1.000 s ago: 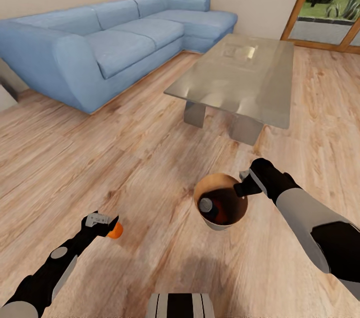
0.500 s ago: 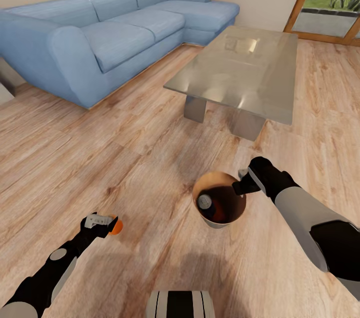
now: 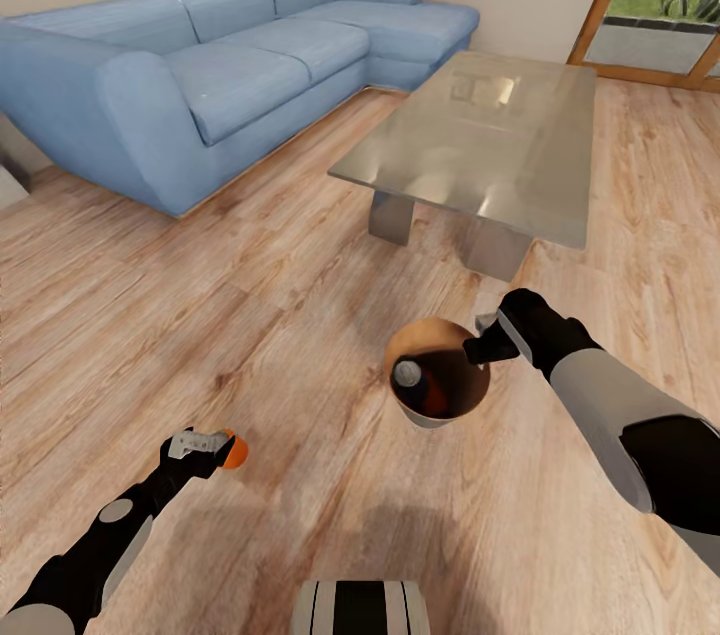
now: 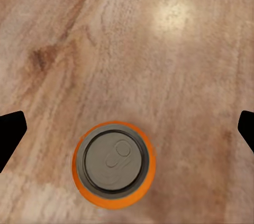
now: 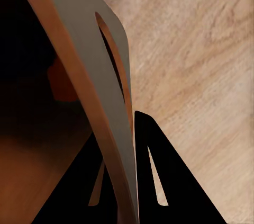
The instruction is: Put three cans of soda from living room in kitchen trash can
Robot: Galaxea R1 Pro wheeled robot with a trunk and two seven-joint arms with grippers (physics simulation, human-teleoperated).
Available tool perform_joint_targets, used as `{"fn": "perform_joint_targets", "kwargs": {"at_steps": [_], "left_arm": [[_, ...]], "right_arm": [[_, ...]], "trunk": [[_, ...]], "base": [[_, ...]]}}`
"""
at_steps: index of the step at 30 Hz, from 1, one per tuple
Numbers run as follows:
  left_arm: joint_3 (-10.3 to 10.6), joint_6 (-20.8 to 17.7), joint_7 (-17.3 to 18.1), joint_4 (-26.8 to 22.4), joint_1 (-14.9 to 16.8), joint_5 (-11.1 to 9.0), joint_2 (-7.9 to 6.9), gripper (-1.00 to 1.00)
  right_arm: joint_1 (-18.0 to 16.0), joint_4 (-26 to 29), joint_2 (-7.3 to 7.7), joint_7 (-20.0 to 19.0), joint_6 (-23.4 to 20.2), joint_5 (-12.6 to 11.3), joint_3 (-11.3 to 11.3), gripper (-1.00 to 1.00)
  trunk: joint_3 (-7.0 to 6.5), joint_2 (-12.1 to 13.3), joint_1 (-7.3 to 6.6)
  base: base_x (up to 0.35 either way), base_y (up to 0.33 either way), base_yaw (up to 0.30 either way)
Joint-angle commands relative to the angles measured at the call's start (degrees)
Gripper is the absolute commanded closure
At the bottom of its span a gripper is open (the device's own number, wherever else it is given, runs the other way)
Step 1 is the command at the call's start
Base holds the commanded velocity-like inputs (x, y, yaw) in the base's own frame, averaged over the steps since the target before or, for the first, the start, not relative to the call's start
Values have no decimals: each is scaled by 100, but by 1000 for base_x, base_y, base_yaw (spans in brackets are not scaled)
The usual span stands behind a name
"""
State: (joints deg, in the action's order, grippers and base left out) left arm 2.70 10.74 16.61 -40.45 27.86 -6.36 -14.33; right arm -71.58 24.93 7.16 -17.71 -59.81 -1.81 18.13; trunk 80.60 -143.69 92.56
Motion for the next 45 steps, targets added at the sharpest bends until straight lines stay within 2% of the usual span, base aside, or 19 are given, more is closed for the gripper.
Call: {"fn": "perform_joint_targets", "kwargs": {"at_steps": [1, 9, 32, 41, 45], "left_arm": [[4, -1, 0, 1, 0, 1, 0, -100], [19, -2, 0, 2, 0, 0, 0, -100], [46, -11, -26, 9, 0, 33, 24, -100], [55, -45, 21, 11, 0, 63, 174, -100], [55, -35, 17, 5, 0, 46, 179, -100]], "right_arm": [[-8, -2, -3, -40, -19, -175, -16, 100], [-9, -5, 2, -40, -19, -179, -12, 100], [-6, -6, -4, -40, -19, -178, 5, 100], [3, -7, -4, -38, -19, -173, 6, 100], [3, -6, -4, -38, -19, -172, 6, 100]], "trunk": [[-1, 0, -1], [-1, 0, -1], [-1, 0, -1], [199, -12, 23], [199, -12, 23]], "base": [[51, 197, 0], [76, 130, 0], [66, -10, 0], [0, 0, 0], [0, 0, 0]]}}
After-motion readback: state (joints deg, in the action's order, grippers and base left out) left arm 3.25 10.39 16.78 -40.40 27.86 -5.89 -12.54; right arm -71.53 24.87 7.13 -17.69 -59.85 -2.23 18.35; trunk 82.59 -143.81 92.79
